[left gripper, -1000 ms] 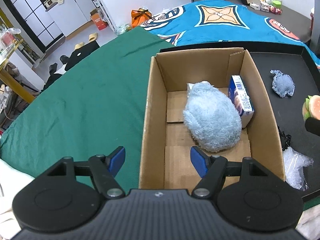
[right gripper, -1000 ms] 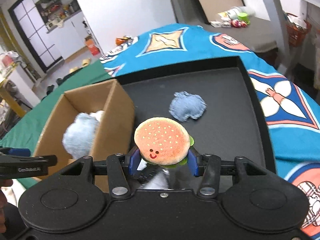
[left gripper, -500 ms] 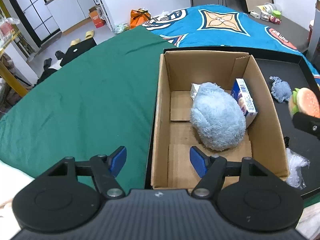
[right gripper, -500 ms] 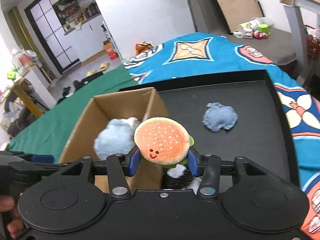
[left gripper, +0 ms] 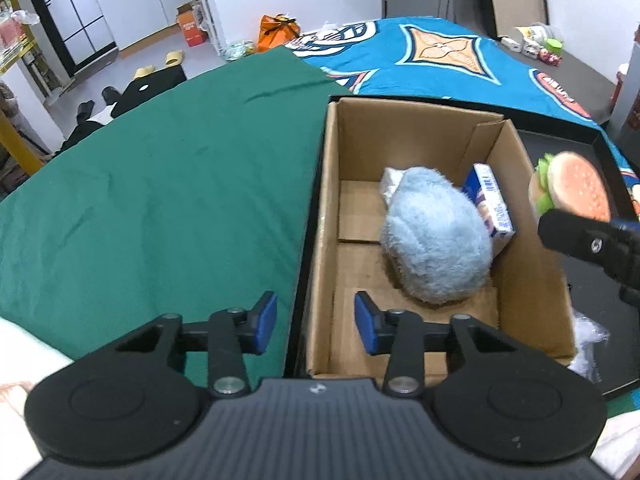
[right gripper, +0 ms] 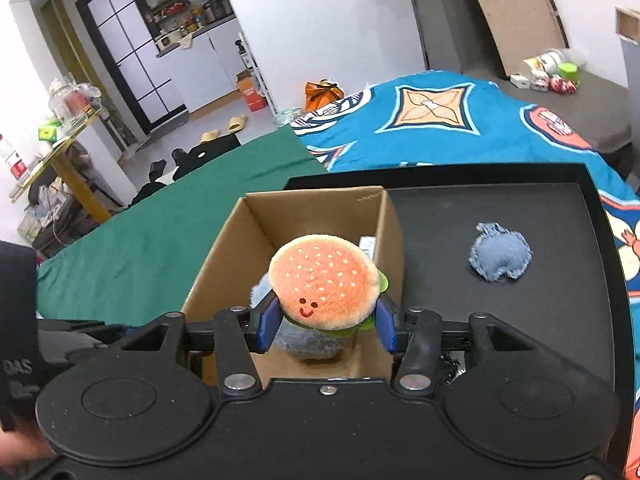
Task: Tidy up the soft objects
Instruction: 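Carry the burger squishy with the right gripper into the box and release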
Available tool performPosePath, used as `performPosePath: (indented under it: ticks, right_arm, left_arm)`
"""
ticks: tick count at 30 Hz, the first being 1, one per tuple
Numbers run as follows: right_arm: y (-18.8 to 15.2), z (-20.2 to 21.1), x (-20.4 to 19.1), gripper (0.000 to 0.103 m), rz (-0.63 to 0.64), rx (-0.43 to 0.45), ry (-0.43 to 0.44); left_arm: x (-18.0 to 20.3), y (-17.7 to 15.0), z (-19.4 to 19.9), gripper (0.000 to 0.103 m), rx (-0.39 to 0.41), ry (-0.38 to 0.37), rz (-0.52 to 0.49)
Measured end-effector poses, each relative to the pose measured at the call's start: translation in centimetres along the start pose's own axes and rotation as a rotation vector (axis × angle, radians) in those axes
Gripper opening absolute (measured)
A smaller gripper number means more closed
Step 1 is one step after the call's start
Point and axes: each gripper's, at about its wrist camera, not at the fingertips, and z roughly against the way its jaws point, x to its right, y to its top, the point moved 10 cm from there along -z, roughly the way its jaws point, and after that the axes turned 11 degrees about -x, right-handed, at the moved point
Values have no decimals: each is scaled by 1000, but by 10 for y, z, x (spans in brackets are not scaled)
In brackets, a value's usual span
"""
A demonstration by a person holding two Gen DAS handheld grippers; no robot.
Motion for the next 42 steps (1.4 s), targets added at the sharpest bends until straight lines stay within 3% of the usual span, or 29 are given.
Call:
performPosePath:
  ticks: [5, 11, 26, 32, 42]
  right_arm:
    - [3, -5, -15, 48, 27, -7, -15]
    - [8, -12, -35, 48, 63, -19, -20]
    - [33, -26, -67, 49, 109, -23, -21]
    - [36, -30, -82, 67, 126, -38, 22]
    - [28, -24, -59, 68, 80, -59, -3]
  left_arm:
    - [-4, 0, -6, 20, -14, -31, 32]
    - [-7, -1, -8, 11, -11, -88, 51]
    - [-15, -2, -11, 10, -2, -166, 89]
    - [-18, -2, -12, 10, -4, -183, 106]
    - [-20, -1, -11, 10, -6, -191, 112]
